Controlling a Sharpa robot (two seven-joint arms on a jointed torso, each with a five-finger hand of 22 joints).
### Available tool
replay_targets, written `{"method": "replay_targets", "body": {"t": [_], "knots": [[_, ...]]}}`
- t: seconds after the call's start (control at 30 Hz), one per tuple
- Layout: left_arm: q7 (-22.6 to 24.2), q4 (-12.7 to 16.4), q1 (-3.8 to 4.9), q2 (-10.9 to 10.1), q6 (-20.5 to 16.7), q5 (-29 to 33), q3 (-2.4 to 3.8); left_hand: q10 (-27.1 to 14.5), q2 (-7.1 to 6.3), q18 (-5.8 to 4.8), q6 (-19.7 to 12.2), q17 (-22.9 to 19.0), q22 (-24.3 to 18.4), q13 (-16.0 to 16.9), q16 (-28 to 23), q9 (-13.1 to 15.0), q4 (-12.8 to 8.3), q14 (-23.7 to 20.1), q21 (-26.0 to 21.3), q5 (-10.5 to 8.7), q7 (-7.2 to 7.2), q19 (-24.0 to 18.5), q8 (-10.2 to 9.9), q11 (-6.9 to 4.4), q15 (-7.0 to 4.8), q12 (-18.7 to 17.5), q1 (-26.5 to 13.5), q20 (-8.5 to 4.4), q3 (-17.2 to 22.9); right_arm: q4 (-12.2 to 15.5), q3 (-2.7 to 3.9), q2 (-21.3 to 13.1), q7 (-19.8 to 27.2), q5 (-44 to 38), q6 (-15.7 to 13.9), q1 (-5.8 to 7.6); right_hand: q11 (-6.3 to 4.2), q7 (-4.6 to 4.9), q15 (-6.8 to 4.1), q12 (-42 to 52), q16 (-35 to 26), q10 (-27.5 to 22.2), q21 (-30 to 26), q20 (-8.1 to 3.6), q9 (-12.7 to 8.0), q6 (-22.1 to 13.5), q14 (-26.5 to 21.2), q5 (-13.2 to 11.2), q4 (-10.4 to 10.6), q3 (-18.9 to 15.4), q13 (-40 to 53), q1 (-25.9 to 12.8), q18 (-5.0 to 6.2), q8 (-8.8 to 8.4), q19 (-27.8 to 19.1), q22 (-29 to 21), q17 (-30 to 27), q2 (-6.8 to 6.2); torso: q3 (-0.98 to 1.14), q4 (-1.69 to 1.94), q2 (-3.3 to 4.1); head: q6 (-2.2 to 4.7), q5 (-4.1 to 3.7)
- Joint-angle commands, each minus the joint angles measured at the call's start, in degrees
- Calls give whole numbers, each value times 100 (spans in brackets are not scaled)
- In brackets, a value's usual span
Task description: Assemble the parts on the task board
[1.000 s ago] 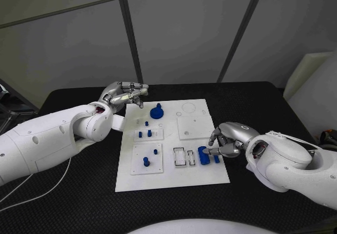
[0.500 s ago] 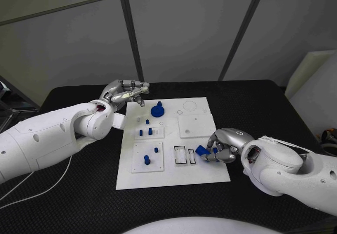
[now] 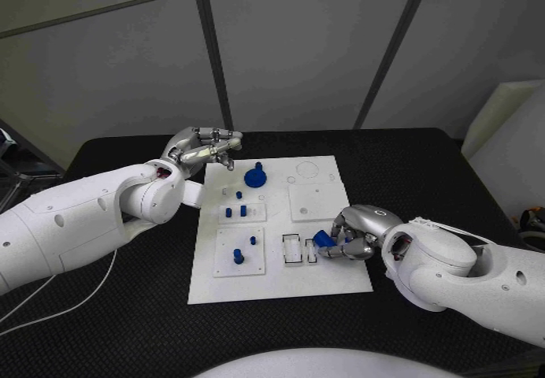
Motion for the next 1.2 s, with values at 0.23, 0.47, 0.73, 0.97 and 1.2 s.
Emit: {"method": "replay_targets", "body": {"t": [0.23, 0.47, 0.73, 0.97, 1.2], "knots": [[71, 11, 6, -13, 70, -20, 2, -36, -11, -105, -41, -12, -10, -5, 24, -2, 14, -39, -26, 5, 9, 5, -8, -13, 15, 26, -58, 25, -38, 103, -38, -52, -69, 106, -279, -62, -45, -58, -5, 50, -8, 36, 18, -20, 48, 41, 341, 274, -8, -29, 78, 222, -112, 119, 77, 859, 235, 191, 9, -18, 6, -5, 7], [65, -2, -5, 2, 78, -20, 2, -36, -11, -105, -41, -12, -10, -5, 24, -2, 14, -39, -26, 5, 9, 5, -8, -13, 15, 26, -58, 25, -38, 372, -33, -176, -60, 312, -765, -60, -55, -68, -13, -44, -4, -4, 51, -28, 59, 65, 343, 331, -12, -41, 0, 270, -123, 135, 108, 897, 247, 207, -3, -5, -6, 31, -13], [66, -5, -16, 11, 82, -20, 2, -36, -11, -105, -41, -12, -10, -5, 24, -2, 14, -39, -26, 5, 9, 5, -8, -13, 15, 26, -58, 25, -38, 542, -22, -189, 11, 565, -989, -53, -58, -71, -16, -123, 0, -43, 62, -30, 61, 68, 345, 351, -13, -47, -76, 286, -127, 136, 119, 910, 254, 208, -9, -1, 0, 45, -13], [63, 6, -18, 12, 78, -20, 2, -36, -11, -105, -41, -12, -10, -5, 24, -2, 14, -39, -26, 5, 9, 5, -8, -13, 15, 26, -58, 25, -38, 441, -19, 22, 138, 702, -800, -51, -56, -66, -16, -153, -3, -55, 58, -32, 59, 57, 344, 368, -1, -60, -96, 277, -125, 128, 114, 905, 250, 218, -17, -1, 4, 43, -16], [56, 26, -17, 10, 82, -20, 3, -38, 1, -104, -40, -16, -13, -5, 28, -1, 16, -42, -31, 8, 7, 5, -4, -14, 14, 33, -54, 26, -36, 309, -17, 307, 151, 815, -601, -50, -64, -81, -20, -198, -2, -37, 61, -36, 75, 104, 346, 335, 18, -184, -91, 55, -126, 145, 116, 911, 259, 310, -10, 3, 8, 42, 9]]}}
